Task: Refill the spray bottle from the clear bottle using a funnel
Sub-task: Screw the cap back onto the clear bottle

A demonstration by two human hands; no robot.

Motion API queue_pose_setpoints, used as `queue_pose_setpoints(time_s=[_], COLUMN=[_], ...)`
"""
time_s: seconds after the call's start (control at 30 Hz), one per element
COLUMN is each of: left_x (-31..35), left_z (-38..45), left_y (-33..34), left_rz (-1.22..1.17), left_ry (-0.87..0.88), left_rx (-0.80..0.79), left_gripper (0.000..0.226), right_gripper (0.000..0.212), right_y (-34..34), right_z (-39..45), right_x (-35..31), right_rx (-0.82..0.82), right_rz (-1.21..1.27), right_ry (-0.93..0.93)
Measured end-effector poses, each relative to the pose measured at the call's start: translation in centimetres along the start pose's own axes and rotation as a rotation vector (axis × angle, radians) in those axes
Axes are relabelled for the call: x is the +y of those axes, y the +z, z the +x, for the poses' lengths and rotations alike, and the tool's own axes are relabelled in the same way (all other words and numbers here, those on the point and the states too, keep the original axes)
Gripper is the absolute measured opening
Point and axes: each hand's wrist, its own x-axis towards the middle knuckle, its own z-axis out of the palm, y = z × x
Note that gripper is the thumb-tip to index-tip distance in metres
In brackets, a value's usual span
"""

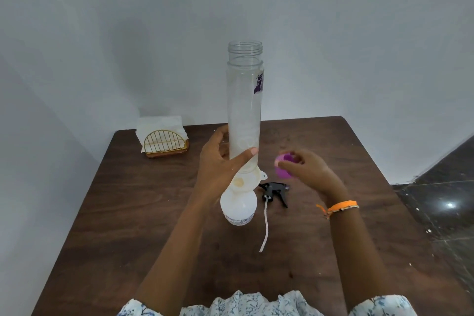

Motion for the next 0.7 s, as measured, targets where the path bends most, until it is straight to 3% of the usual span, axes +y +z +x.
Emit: queue_pose_setpoints(time_s=[0.1,0.3,0.53,0.7], left_x=[0.1,0.6,1.3,1.6], left_z=[0.4,1.2,2.0,2.4], left_y=[-0.2,-0.4,-0.7,-0.9], left_rz=[0.006,0.067,0.103,0.072], left_ry=[0.020,0.050,0.120,0.144], left_rx=[0.008,0.061,0.108,0.118], left_gripper=[0.046,0.052,0.053,0.050], right_gripper=[0.020,0.018,0.023,0.030], right_y=[-1.8,-2.7,-2.0,-1.7], right_z=[-0.5,-1.2,-0.8,-0.3], right_x=[-4.9,-12.5,-17.5,-19.2], right_rx=[0.041,0.115,0.397,0.433], right_rz=[0.306,0.834,0.979,0.933], right_ry=[-0.247,-0.445,-0.632,-0.751])
